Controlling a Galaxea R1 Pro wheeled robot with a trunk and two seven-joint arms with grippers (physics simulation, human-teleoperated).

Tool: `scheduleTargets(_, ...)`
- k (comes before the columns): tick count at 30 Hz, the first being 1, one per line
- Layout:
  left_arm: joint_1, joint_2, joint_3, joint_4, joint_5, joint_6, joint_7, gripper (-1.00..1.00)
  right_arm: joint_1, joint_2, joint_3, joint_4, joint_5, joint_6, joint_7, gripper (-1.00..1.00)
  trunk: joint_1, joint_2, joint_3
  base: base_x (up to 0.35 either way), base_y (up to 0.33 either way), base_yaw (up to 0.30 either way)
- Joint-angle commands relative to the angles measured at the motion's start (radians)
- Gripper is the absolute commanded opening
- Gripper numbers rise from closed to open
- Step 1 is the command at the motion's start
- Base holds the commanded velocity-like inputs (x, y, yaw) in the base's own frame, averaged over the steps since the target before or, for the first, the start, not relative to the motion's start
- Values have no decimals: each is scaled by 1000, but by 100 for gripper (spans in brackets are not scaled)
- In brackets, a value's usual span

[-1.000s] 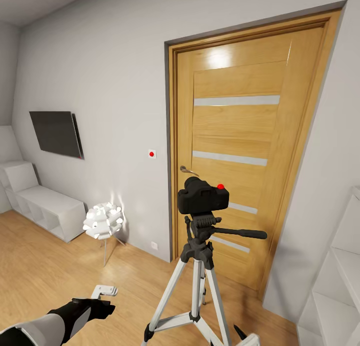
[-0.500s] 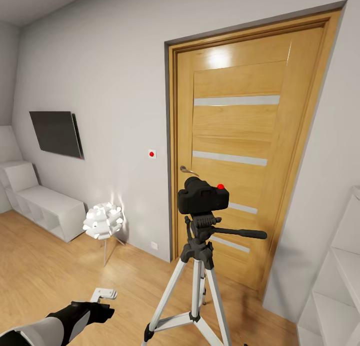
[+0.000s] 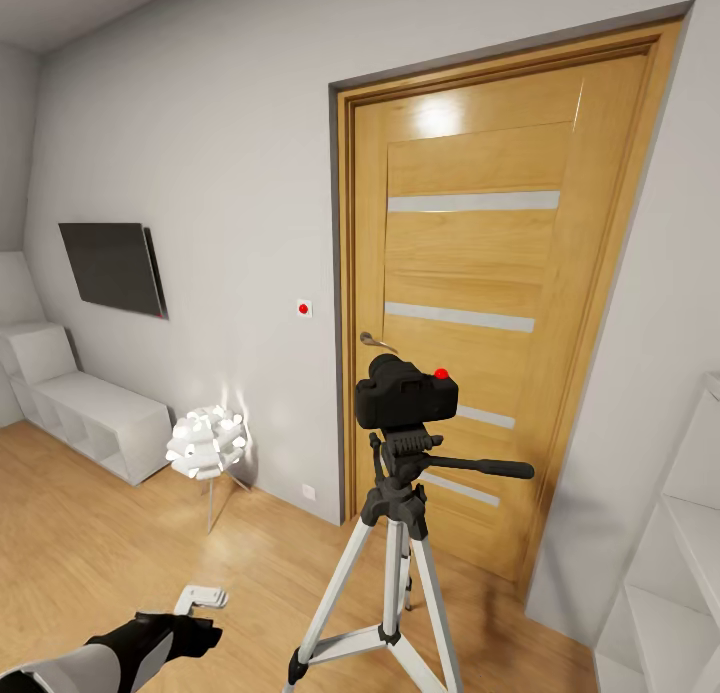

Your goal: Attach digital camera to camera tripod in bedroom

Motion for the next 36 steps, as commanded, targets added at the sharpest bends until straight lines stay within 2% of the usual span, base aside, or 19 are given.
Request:
scheduleTargets(1,2,2,-8,-2,11,6,-2,100,0,-1,2,9,3,-3,-4,100,0,-1,0,0,0,0)
scheduleTargets(11,23,7,-8,-1,11,16,0,100,0,-3,2,89,2,-1,-27,100,0,-1,0,0,0,0)
scheduleTargets(21,94,8,-8,-1,10,22,0,100,10,-14,2,113,2,5,-88,100,0,-1,0,0,0,0)
scheduleTargets(31,159,7,-8,-1,9,24,0,100,27,-25,2,116,2,21,-105,100,0,-1,0,0,0,0)
scheduleTargets(33,169,7,-8,-1,10,24,0,100,31,-26,2,116,2,37,-107,100,0,-1,0,0,0,0)
scheduleTargets(34,181,8,-8,-1,9,24,-1,100,36,-27,2,116,3,90,-108,100,0,-1,0,0,0,0)
scheduleTargets(36,186,8,-8,-1,9,24,-1,100,37,-27,2,116,3,132,-108,100,0,-1,0,0,0,0)
